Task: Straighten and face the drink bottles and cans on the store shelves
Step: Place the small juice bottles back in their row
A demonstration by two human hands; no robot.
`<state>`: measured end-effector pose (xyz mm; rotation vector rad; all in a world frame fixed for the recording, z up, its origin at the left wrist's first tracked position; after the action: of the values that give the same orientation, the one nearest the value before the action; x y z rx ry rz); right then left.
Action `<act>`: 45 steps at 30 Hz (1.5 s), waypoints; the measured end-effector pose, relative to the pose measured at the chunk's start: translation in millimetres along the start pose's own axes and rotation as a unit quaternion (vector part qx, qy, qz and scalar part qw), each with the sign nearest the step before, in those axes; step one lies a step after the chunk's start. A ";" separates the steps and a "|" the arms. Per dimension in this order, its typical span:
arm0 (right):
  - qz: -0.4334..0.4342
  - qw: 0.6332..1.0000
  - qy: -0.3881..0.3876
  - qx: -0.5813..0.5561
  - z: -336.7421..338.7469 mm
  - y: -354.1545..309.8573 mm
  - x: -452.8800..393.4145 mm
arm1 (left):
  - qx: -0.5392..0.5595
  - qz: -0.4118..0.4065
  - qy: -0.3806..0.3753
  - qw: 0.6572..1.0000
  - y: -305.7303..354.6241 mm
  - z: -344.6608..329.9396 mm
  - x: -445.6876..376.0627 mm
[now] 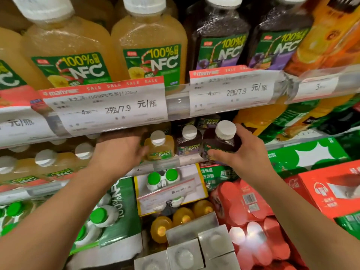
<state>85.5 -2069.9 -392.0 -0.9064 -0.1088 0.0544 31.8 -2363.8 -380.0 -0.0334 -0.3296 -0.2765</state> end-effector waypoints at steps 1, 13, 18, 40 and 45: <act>0.000 1.000 0.007 0.007 2.7 2.2 -2.7 | 0.016 -0.003 -0.019 1.000 9.7 1.0 -3.7; -0.029 0.995 0.000 0.092 20.9 26.7 -32.9 | -0.004 0.031 -0.122 0.992 33.8 7.9 -21.8; -0.023 0.995 -0.017 0.095 22.2 26.2 -40.9 | 0.021 -0.029 -0.043 0.998 73.9 4.7 -38.6; -0.041 0.991 -0.043 0.124 1.6 47.5 -76.6 | 0.086 -0.037 0.018 0.995 109.5 -10.4 -69.1; -0.021 0.987 -0.077 0.141 -0.6 59.6 -69.6 | 0.087 -0.038 0.028 0.995 109.8 -13.1 -69.6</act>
<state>16.4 -2040.2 -444.3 -0.6167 -0.2573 0.0984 2.7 -2240.9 -413.6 0.1597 -0.2986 -0.3233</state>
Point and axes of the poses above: each hand's wrist, its own x-axis away from the middle knuckle, its own z-axis out of the back of the hand, y = z × x, the point moved 2 cm from there along -x, towards the middle knuckle, and after that the axes turned 13 degrees about -y, right-handed, at the moved point
